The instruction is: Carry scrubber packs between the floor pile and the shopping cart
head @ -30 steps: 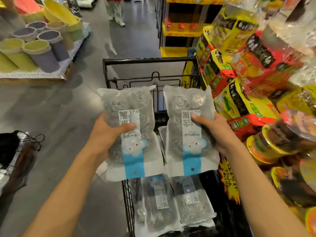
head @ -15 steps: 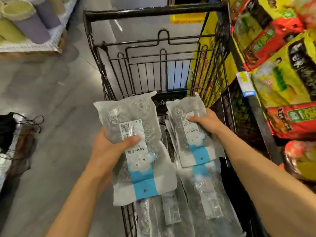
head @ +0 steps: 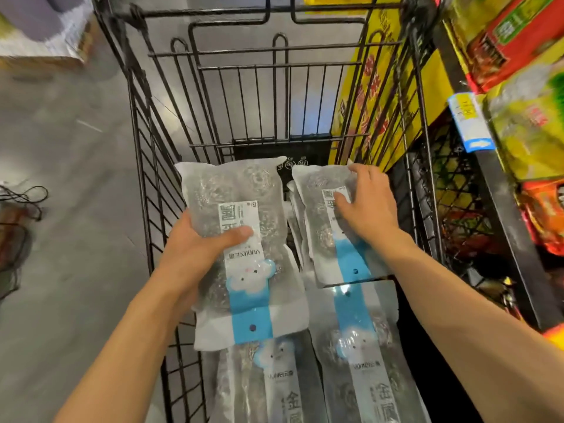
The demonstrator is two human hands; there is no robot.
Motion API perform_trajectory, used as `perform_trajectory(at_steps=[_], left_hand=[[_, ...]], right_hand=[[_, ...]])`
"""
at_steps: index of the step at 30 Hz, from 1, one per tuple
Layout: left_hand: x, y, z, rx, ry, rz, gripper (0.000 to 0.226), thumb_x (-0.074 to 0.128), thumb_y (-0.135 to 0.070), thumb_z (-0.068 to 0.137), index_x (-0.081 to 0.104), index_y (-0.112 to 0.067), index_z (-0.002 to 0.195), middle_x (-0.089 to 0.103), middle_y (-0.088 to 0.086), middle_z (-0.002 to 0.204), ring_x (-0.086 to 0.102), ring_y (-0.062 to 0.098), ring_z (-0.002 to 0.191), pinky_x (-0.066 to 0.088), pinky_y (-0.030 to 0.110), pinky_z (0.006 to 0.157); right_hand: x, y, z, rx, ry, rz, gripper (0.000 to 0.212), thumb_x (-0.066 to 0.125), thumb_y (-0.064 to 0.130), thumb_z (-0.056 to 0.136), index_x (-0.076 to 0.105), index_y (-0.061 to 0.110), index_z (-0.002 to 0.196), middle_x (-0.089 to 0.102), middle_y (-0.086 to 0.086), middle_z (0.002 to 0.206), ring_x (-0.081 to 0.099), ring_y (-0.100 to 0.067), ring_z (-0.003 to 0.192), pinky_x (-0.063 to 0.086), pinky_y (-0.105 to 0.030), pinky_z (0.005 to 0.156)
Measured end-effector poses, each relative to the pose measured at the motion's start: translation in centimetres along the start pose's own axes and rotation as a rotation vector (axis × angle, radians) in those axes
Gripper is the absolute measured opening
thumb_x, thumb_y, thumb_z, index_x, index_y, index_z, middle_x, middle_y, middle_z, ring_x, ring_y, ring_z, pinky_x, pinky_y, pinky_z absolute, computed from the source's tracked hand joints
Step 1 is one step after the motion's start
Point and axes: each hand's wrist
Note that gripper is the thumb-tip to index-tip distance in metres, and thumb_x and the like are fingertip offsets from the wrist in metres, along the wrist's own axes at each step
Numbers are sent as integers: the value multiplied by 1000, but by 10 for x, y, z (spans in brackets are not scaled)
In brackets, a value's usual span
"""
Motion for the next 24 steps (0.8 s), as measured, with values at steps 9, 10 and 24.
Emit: perform_trajectory(at_steps=[9,10,24], left_hand=[[-13,47,88,-19,-139,565,85,94,-47,57,58,-19,128,72,2,120,69,27,113,56,50,100],[-12,43,84,25,-163,681,90,94,-42,63,50,-14,137,66,8,131,62,32,122,51,50,105],[-7,-129,-86,759,218,1498,76,50,-47,104,15,-17,164,25,8,168,26,25,154,25,37,124]], right_hand=[[-51,14,-37,-165,62,0,80,66,48,95,35,9,157,37,-13,162,30,-29,151,22,-41,126],[-57,16,-39,-173,65,-10,81,65,49,95,33,9,158,35,-14,163,27,-29,153,18,-39,127],[-215,95,-132,-144,-30,-131,80,65,56,91,44,9,152,43,-16,157,37,-35,147,26,-45,121]])
Point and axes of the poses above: each hand's wrist, its own z-axis towards the middle knuckle, its own x-axis out of the palm, y = z × x
